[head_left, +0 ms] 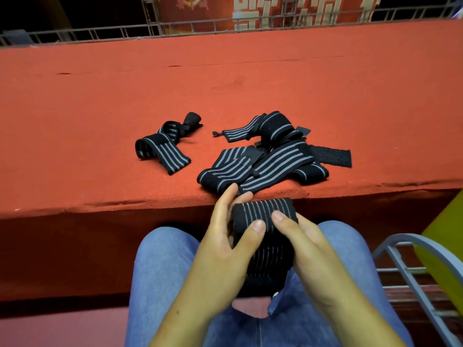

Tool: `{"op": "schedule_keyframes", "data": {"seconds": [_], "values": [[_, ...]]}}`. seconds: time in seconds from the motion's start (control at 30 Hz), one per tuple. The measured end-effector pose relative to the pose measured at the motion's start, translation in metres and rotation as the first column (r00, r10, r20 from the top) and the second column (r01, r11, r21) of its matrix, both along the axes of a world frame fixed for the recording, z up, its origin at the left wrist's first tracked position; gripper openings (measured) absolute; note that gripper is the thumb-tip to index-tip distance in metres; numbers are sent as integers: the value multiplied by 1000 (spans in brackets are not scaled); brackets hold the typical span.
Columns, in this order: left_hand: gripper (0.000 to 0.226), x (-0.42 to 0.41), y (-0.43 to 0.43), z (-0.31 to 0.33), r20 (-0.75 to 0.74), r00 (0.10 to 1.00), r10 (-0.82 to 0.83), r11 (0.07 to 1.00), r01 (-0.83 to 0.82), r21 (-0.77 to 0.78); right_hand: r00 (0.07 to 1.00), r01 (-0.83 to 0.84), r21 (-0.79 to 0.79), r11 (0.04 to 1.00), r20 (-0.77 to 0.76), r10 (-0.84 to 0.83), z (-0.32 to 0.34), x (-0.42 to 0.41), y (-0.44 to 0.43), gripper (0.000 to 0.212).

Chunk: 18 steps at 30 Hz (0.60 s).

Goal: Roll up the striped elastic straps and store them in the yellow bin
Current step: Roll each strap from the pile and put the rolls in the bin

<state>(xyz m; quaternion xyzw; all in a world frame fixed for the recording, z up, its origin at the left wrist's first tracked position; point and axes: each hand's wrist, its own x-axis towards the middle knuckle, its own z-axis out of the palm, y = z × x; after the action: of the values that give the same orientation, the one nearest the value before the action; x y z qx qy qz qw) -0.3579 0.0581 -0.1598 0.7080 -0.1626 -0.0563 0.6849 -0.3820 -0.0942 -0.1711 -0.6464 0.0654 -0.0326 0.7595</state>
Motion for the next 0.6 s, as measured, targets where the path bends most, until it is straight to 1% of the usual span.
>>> {"op": "schedule_keyframes", "data": {"seconds": [0.07,0.1,0.23,0.3,0.43,0.5,0.6], "values": [[83,1,-1,-2,-28,1000,-6,998,8,59,1000,-22,-32,999,6,22,0,0,2,32],[85,1,-2,-3,-42,999,-8,998,11,65,1000,-30,-51,998,5,30,0,0,3,32],[79,2,-3,-7,-46,999,-6,999,8,50,999,-28,-133,991,25,31,-2,0,7,29],[79,3,-2,-8,-53,999,-9,999,11,51,998,-17,-164,986,52,26,-2,0,8,32],[81,4,0,-9,-52,999,2,998,1,65,994,15,-203,979,107,7,-1,0,5,25],[74,6,0,-8,-41,999,31,998,-29,53,991,43,-204,978,132,-16,-2,1,4,28],[41,8,1,-6,-20,999,40,998,-39,50,988,76,-182,980,147,-50,-3,2,3,35]]}}
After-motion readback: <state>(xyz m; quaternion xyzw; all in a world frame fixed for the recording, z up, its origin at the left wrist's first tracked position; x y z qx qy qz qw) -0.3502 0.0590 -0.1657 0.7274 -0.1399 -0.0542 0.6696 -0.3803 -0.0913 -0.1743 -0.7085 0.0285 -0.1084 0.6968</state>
